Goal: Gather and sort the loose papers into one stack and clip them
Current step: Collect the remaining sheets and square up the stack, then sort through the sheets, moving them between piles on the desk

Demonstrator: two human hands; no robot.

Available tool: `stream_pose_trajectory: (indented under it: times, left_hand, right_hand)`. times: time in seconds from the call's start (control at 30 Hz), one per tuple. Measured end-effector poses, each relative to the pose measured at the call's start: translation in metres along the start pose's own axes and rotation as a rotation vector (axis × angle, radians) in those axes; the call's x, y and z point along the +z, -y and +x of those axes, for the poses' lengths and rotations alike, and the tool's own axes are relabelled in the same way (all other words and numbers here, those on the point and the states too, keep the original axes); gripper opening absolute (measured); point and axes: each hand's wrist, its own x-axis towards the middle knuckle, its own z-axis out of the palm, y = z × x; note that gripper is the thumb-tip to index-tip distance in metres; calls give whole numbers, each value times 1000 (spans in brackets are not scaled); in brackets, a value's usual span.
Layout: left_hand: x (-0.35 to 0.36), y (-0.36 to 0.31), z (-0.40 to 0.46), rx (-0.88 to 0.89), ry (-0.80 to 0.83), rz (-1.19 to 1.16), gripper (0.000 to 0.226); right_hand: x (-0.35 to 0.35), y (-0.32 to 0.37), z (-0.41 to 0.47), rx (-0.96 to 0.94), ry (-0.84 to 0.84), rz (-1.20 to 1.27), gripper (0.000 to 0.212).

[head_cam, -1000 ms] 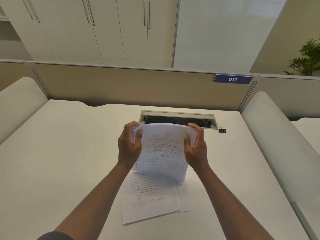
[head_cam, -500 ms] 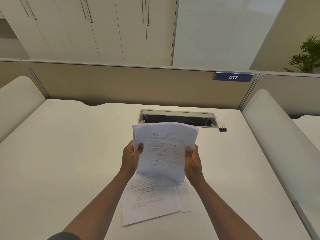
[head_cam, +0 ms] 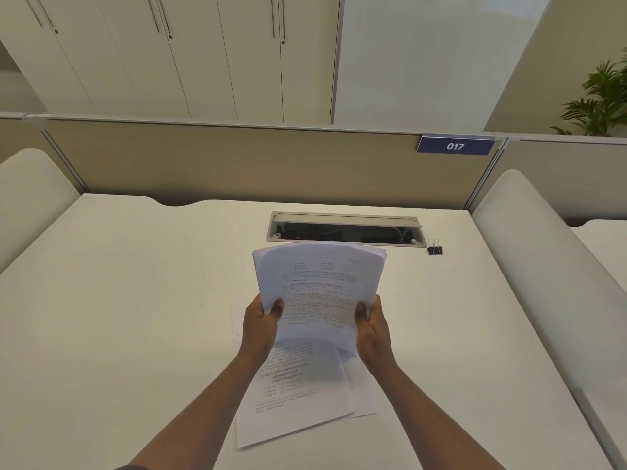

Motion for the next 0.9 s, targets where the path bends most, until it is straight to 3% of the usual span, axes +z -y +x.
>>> stream_pose_trajectory:
  times: [0.3, 0.5, 0.73, 0.83, 0.9]
  left_hand:
    - [0, 12, 1, -73, 24, 34, 26]
    - [25, -1, 15, -59, 2, 212, 13]
    - [66, 10, 23, -180, 162, 430, 22]
    - [63, 22, 21, -244, 53, 766, 32]
    - [52, 27, 17, -421, -36, 979, 52]
  right_hand:
    - [2, -11, -6, 57, 45, -109, 17]
    - [-19, -19, 8, 77, -106, -248, 10]
    - [-87, -27, 27, 210, -244, -404, 19]
    - [-120, -43, 36, 311, -238, -455, 25]
    - [-139, -53, 39, 365, -223, -500, 27]
